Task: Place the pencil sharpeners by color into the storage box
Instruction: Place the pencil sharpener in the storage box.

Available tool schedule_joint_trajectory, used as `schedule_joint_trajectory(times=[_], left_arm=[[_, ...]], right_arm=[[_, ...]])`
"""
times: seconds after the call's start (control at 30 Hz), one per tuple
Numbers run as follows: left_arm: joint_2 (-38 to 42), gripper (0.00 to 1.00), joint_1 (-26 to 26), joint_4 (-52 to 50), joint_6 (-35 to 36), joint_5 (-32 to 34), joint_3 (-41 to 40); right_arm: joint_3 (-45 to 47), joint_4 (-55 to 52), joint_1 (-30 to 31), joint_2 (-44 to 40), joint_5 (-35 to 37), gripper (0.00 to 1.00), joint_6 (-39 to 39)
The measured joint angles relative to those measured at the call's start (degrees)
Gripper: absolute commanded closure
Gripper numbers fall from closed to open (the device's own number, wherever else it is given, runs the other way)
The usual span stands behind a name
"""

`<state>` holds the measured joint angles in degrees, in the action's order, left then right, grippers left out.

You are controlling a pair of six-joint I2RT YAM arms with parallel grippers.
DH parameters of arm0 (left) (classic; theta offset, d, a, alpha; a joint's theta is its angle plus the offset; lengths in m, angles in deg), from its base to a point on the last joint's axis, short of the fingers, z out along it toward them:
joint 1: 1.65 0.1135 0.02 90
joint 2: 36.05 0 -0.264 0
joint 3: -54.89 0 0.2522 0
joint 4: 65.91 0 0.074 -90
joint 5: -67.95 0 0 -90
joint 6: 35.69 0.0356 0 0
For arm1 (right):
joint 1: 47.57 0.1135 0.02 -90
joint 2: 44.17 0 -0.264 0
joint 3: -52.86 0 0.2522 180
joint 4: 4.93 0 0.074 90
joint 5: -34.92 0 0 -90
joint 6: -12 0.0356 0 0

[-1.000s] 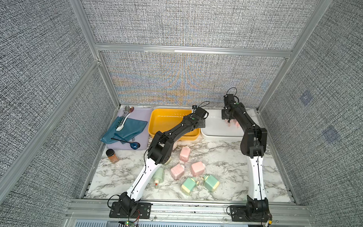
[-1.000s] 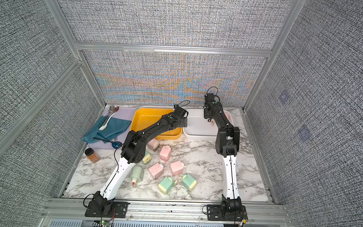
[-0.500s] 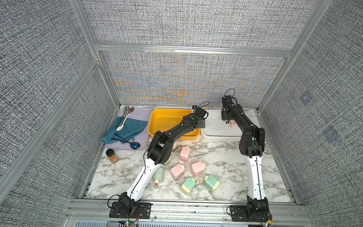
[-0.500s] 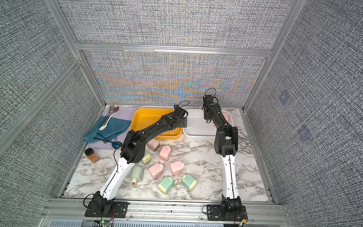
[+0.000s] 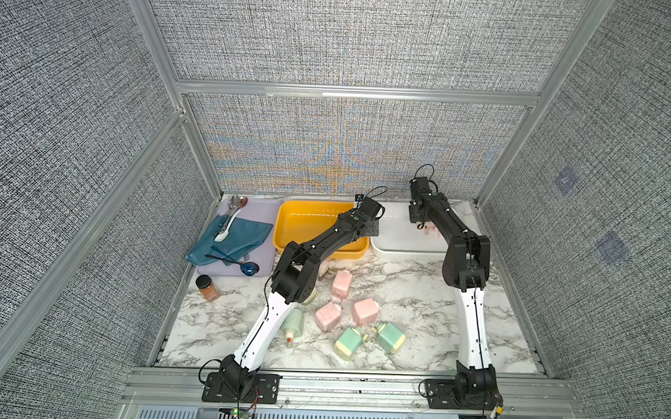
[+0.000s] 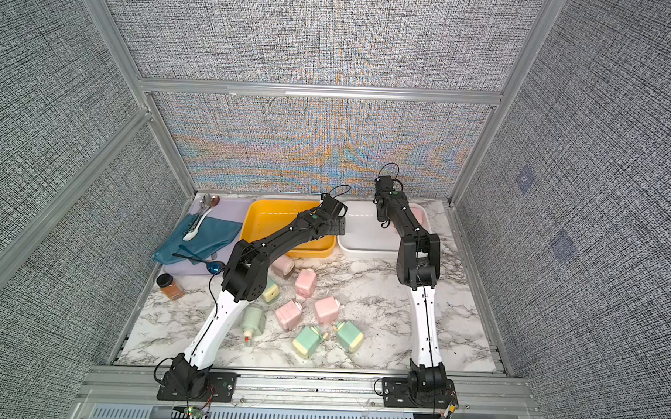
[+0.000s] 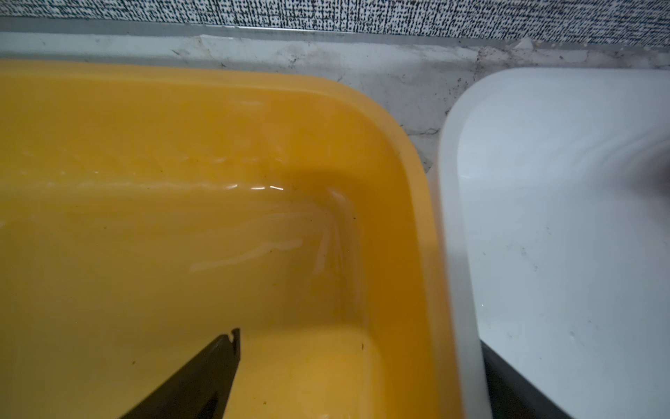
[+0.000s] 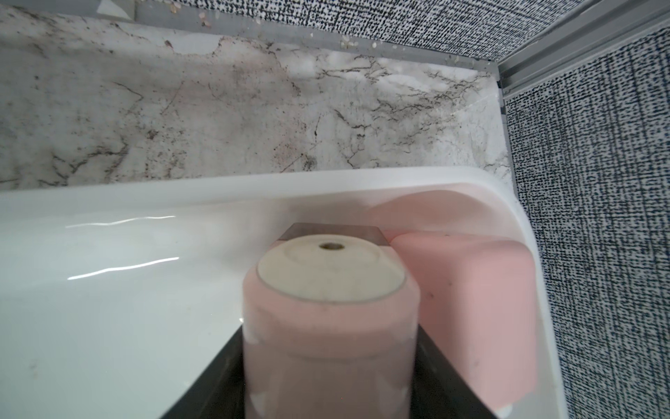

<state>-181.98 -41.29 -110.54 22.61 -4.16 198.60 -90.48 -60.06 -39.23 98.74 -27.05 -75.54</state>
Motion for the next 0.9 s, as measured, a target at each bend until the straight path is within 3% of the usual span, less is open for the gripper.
schedule_joint_trajectory(times=[0.57,0.7,0.9], left_arm=[[0.22,0.01,0.35,-0.85,-0.26,-1.49,0.22],[0.22,0.01,0.35,-0.90,-1.36,-3.37,0.11],[0.22,0.01,0.20,-1.03,-2.51,-7.34,-0.42]], right_arm=[[1.57,-1.44,0.59,-3.17,0.00,0.25,-0.04],[4.02,0.35,1.66,-4.35,1.29,0.09,-0.52],[7.10,3.30,3.67,-4.87,6.36,0.01,-3.32]])
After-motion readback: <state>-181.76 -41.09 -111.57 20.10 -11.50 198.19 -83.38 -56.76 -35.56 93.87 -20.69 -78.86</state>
